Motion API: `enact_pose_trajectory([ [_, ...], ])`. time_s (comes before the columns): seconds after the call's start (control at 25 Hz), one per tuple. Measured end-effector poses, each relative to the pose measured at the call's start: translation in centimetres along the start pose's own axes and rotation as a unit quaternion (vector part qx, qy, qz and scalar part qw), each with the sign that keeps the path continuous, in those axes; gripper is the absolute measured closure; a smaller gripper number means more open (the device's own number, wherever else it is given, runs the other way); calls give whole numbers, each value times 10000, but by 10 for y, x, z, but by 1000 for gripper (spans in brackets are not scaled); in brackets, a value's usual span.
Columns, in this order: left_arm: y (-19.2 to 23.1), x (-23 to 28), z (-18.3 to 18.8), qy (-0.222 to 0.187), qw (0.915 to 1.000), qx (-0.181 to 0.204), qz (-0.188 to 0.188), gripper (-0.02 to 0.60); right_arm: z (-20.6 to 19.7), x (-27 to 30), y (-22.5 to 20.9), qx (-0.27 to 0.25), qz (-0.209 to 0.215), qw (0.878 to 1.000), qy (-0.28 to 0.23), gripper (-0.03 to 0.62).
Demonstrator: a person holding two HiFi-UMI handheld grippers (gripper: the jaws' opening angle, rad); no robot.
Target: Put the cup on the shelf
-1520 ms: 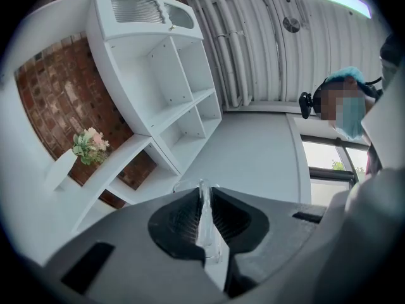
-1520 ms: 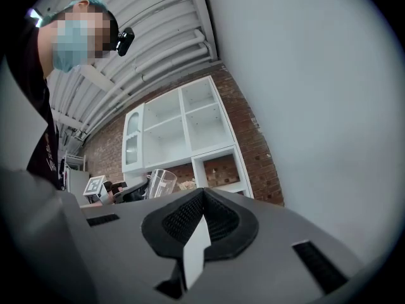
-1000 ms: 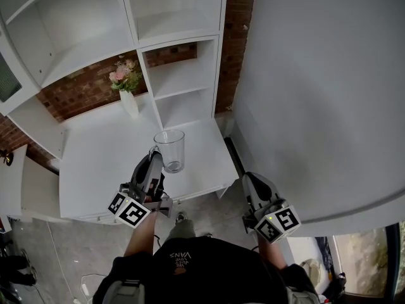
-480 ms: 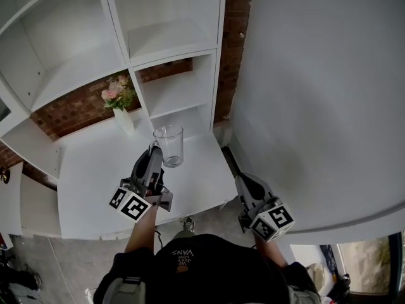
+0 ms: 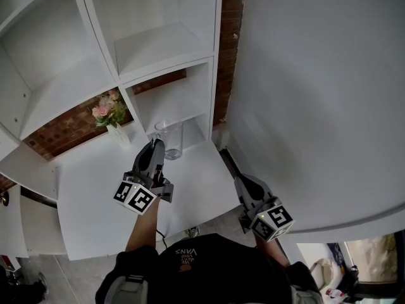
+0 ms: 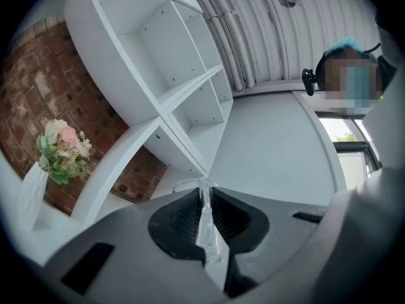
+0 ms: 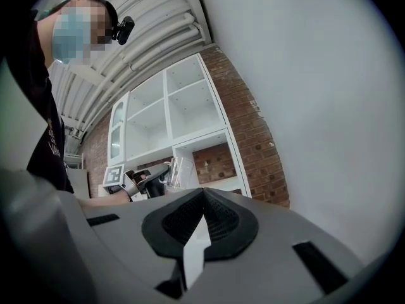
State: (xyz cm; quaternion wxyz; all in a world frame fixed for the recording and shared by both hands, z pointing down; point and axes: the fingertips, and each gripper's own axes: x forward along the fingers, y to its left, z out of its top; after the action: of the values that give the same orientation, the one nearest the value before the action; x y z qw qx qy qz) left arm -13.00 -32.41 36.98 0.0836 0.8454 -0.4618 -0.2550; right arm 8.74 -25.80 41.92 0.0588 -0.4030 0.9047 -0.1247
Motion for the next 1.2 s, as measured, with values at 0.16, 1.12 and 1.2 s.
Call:
enact_pose_trajectory([
  [0.16, 20, 21, -4, 5, 10000, 94, 9, 549, 0, 13, -2, 155, -72, 9998, 67, 594],
  [1.12, 122, 98, -16, -185, 9940, 637, 875, 549, -15, 45, -40, -92, -354, 9990, 239, 594],
  [1.2, 124, 99, -18, -147, 9925, 779, 932, 549, -15, 45, -43, -98, -364, 9990, 236, 594],
])
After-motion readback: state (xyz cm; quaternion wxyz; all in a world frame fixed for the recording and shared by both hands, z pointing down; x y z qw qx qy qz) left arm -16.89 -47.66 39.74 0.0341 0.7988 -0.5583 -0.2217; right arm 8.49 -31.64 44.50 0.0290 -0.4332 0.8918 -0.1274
